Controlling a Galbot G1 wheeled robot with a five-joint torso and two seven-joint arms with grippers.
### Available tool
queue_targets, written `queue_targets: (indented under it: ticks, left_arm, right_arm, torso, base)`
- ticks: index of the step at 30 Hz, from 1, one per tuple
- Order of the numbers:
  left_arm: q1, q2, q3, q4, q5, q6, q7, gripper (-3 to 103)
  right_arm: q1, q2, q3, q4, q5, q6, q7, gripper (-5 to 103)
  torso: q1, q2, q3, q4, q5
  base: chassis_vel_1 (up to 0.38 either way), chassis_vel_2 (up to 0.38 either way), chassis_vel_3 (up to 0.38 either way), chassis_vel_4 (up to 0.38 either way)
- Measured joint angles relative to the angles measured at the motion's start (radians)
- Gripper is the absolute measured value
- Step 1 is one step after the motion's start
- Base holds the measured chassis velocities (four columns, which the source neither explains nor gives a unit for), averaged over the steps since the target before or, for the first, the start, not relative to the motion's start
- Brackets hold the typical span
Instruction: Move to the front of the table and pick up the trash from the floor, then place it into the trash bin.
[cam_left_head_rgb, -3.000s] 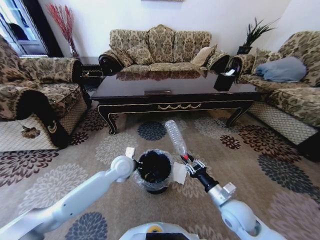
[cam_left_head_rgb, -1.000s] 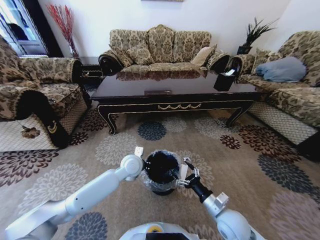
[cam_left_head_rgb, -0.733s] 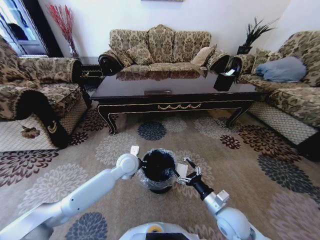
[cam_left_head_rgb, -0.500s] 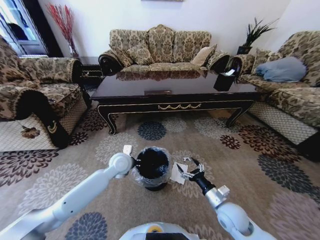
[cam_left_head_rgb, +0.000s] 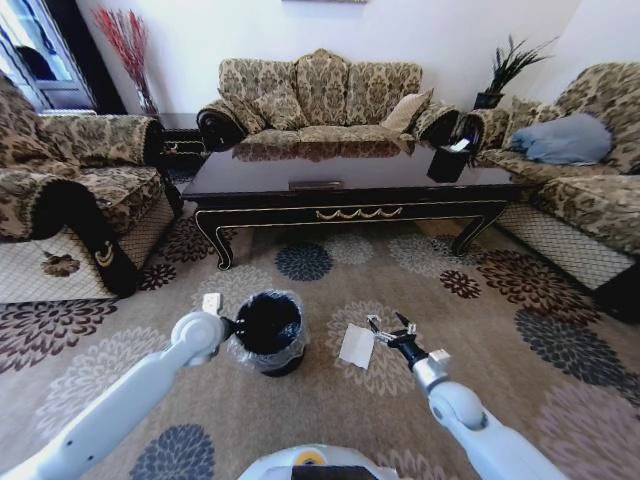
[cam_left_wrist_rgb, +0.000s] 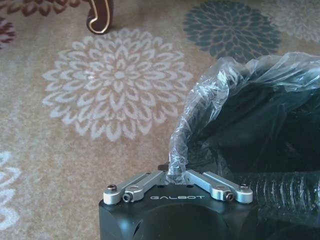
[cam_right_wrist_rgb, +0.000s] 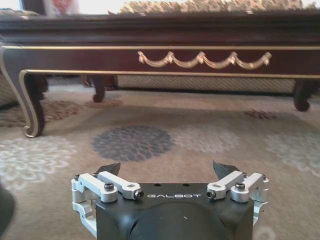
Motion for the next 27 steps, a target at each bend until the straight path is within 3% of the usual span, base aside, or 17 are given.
queue_targets:
  ticks: [3,13,27]
  left_arm:
    - [0.001,0.006,-0.009,0.004,-0.002,0.0,0.017,0]
    - [0.044,0.022,-0.038,0.014,0.021,0.0,0.046,0]
    - [0.052,0.055,-0.07,0.012,0.018,0.0,0.042,0]
  right_arm:
    - [0.027,0.01,-0.005,-0.041,0.011,-0.02,0.012,100]
    - [0.166,0.064,-0.069,-0.242,-0.002,-0.038,0.026,100]
    - [0.282,0.167,-0.124,-0.466,-0.063,-0.028,0.024,100]
  torso:
    - [0.0,0.0,0.0,-0.0015,-0.0005]
    - [0.0,0.0,0.0,-0.0007,0.0]
    - [0.0,0.0,0.0,-0.0008,0.0]
  base:
    - [0.0,0.0,0.0,0.0]
    - [0.0,0.0,0.0,0.0]
    - [0.0,0.0,0.0,0.0]
